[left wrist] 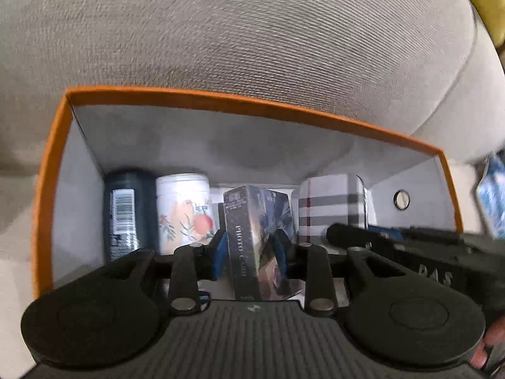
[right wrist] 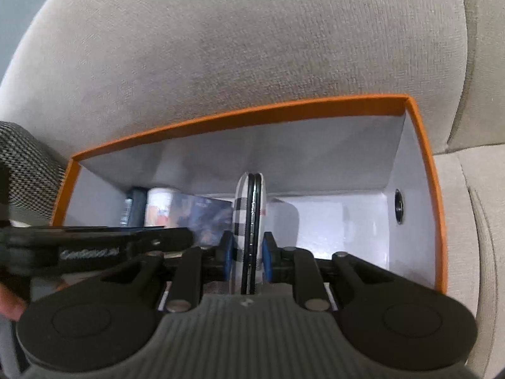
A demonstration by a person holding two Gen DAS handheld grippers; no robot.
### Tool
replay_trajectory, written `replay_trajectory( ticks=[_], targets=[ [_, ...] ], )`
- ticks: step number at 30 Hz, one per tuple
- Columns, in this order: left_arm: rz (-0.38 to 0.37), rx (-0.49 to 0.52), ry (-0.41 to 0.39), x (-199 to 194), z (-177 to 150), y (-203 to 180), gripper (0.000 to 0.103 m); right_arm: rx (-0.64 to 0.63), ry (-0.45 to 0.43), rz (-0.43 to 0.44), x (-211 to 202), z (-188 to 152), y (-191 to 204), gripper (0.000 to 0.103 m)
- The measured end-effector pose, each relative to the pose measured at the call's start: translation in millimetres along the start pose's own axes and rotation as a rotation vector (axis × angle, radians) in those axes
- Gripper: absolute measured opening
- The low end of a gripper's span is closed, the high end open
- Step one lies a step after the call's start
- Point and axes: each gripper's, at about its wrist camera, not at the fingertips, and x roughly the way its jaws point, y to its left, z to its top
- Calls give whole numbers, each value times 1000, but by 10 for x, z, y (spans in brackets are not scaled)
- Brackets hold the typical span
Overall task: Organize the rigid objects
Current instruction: 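Carry the PHOTO CARD box and plaid case over the orange box, then lower the photo card into the box with the left tool while the right tool sets the plaid case down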
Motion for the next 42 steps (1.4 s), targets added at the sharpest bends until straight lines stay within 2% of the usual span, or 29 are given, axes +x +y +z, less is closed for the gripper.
replay_trajectory(
  ticks=[4,11,14,20,22,25,32,42],
  targets=[
    [14,70,11,-41,-35,-97,35,-61,3,-41,58,18,88,23],
    [68,287,69,-37,-174,-424,35,-174,43,-193,149,15,223,33],
    [68,325,98,11,-198,-459,35,-223,59,-268,231,-38,286,35],
    [60,362,126,52,-211,-484,36,-316,86,-254,250,-51,338,41],
    [69,385,131,118,-242,-538,39,-364,124,-230,258,-70,338,49],
    [81,401,140,182,-223,-517,43,-408,129,-228,290,-111,378,50],
    [106,477,167,307,-258,-626,46,-327,114,-199,324,-105,336,52],
    [131,497,137,249,-251,-611,43,-253,78,-176,313,-82,364,48]
  ],
)
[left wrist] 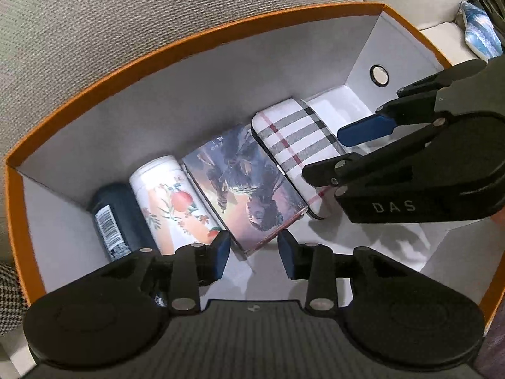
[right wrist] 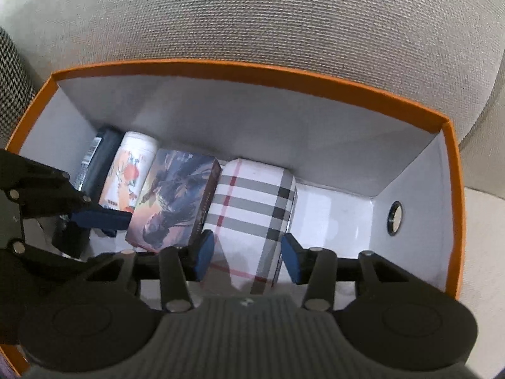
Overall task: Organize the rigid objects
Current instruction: 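Lower the photo card into the box with the left tool while the right tool sets the plaid case down, then move both tools to the pink items on the sofa seat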
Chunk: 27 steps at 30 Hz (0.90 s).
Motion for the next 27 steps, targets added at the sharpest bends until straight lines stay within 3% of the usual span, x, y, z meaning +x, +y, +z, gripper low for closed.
replay_trajectory(
  ticks=[14,17,27],
  targets=[
    [-15,8,-26,-47,-39,28,42,-87,-49,-7,-109,-34,70,48],
    [-33,1,-73,-197,-99,14,42,-133,-94,-50,-218,-60,154,48],
    [-126,-23,-309,-1113,-542,-214,42,-142,-271,-31,-999,-478,363,47]
  ],
)
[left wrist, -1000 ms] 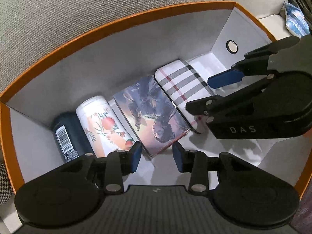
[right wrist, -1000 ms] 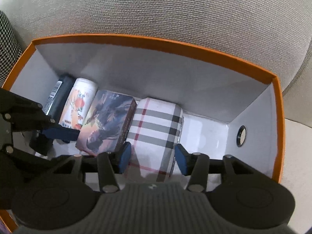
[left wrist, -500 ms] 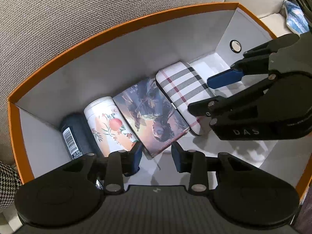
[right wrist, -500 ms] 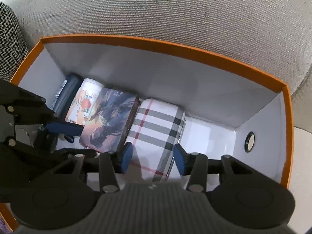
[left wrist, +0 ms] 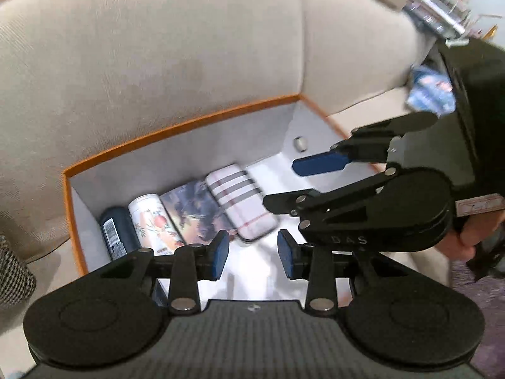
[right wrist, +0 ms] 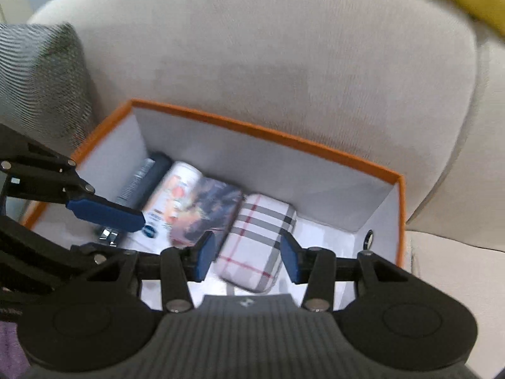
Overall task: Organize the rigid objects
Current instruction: 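Move both tools to the pink items on the sofa seat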
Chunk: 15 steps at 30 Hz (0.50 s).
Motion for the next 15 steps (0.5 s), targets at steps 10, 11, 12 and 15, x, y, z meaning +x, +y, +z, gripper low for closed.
replay_trajectory(
  ticks=[10,11,12,15],
  targets=[
    [-44,-96,-50,-591,-856,-277,42,141,-116,3,-813,-842,380,48],
    [-36,-109,-40,-590,-975,-295,42,160,-105,10,-823,-944,427,48],
    [-31,-120,-27,-597,-1082,-312,42,186,-86,25,-832,-1057,472,48],
    [-45,-177,14,-589,-1409,-356,42,286,-3,81,-805,-1413,605,48]
  ],
)
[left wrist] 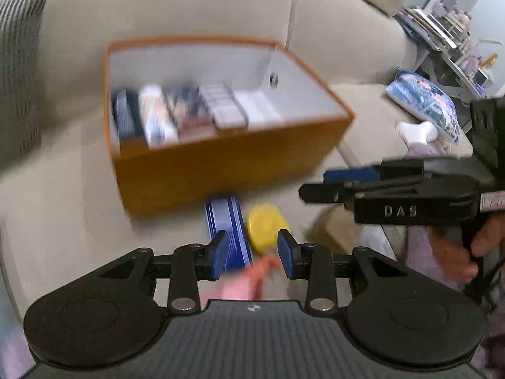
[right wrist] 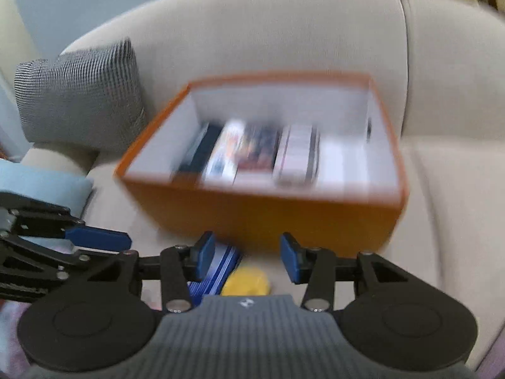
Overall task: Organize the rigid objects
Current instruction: 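Move both tools to the pink items on the sofa seat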
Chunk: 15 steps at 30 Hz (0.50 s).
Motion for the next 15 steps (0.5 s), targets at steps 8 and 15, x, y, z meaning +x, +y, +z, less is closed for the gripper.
replay_trajectory(
  ticks=[8,15],
  targets=[
    [-23,-113,109,172,-665,6,42,235,254,73,340,-818,104,54],
    [13,-195,84,152,-825,121,37,333,310,123,563,-931,159,60]
  ],
)
